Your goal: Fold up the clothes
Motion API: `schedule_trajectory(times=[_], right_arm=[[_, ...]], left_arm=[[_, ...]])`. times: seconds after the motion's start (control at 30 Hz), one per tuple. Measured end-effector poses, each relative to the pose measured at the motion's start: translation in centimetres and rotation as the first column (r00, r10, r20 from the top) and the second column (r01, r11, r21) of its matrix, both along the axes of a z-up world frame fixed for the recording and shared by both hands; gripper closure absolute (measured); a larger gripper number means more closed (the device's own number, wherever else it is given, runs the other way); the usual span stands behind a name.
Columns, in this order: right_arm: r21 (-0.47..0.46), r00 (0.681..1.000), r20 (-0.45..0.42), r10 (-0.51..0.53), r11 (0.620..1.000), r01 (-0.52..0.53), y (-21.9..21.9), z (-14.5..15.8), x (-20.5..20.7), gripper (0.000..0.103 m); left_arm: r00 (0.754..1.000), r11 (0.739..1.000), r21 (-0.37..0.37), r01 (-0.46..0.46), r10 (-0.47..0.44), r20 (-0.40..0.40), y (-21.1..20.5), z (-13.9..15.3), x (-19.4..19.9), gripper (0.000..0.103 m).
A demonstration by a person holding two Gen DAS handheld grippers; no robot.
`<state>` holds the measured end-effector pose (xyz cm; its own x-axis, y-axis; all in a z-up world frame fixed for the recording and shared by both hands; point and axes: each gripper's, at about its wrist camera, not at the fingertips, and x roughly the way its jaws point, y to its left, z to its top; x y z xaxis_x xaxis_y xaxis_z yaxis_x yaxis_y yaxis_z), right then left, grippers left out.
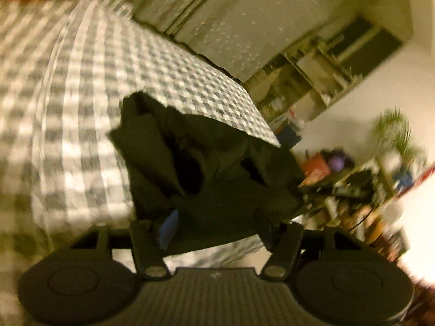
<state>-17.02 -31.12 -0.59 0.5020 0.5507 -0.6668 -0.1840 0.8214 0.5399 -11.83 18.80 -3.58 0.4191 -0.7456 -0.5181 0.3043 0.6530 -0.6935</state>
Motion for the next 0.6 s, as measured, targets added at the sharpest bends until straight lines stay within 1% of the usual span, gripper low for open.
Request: schedule_trajectory(times=[0.03,0.1,0.13,0.17,0.27,0.37,0.43,0.47,0.5,0.53,0.57,0.6], right_arm=[[0.051,1.000,-0.024,-0.017,0.999,0.019,-0.4,-0.3,0.2,0.047],[0.144,0.998,-0.052,-0.044,0.988,0.051,-1.0,-0.8,0.5,0.041],[0.184,0.997,-0.062,-0.053,0.981,0.064,-1.3,-1.1,0.6,0.036],[0.210,0.996,-0.065,-0.058,0.975,0.070,-1.4,-1.2,0.7,0.035],[0.263,0.994,-0.076,-0.084,0.959,0.101,-1.7,-1.5,0.9,0.035],[0.332,0.986,-0.114,-0.119,0.931,0.151,-3.0,-1.9,1.0,0.035],[0.362,0.981,-0.136,-0.140,0.914,0.180,-3.5,-2.0,1.1,0.035],[0.365,0.979,-0.140,-0.146,0.912,0.188,-3.6,-1.9,1.2,0.035],[0.356,0.979,-0.137,-0.152,0.915,0.192,-3.6,-1.6,1.3,0.040],[0.347,0.979,-0.134,-0.156,0.918,0.194,-3.5,-1.4,1.3,0.045],[0.336,0.979,-0.128,-0.157,0.922,0.192,-3.3,-1.2,1.4,0.061],[0.329,0.980,-0.123,-0.157,0.925,0.189,-3.1,-1.1,1.6,0.068]], left_arm=[[0.999,0.999,-0.038,-0.007,0.005,-0.031,0.0,-0.5,0.2,0.040],[0.995,0.993,-0.112,-0.023,0.012,-0.094,0.1,-1.5,0.7,0.040],[0.993,0.990,-0.135,-0.034,0.019,-0.114,0.2,-1.9,0.9,0.039],[0.991,0.986,-0.158,-0.046,0.025,-0.134,0.3,-2.3,1.1,0.038],[0.979,0.969,-0.217,-0.115,0.074,-0.190,0.9,-3.5,1.4,0.035],[0.966,0.951,-0.259,-0.169,0.108,-0.234,1.2,-4.6,1.6,0.035],[0.963,0.945,-0.268,-0.187,0.122,-0.242,1.2,-4.8,1.5,0.037],[0.961,0.947,-0.255,-0.195,0.133,-0.243,1.0,-4.8,1.5,0.042],[0.959,0.949,-0.242,-0.203,0.143,-0.243,0.9,-4.8,1.4,0.047],[0.956,0.952,-0.222,-0.209,0.152,-0.249,0.7,-4.7,1.5,0.062],[0.953,0.955,-0.201,-0.215,0.161,-0.255,0.6,-4.7,1.5,0.074],[0.950,0.958,-0.181,-0.221,0.170,-0.261,0.4,-4.6,1.6,0.081]])
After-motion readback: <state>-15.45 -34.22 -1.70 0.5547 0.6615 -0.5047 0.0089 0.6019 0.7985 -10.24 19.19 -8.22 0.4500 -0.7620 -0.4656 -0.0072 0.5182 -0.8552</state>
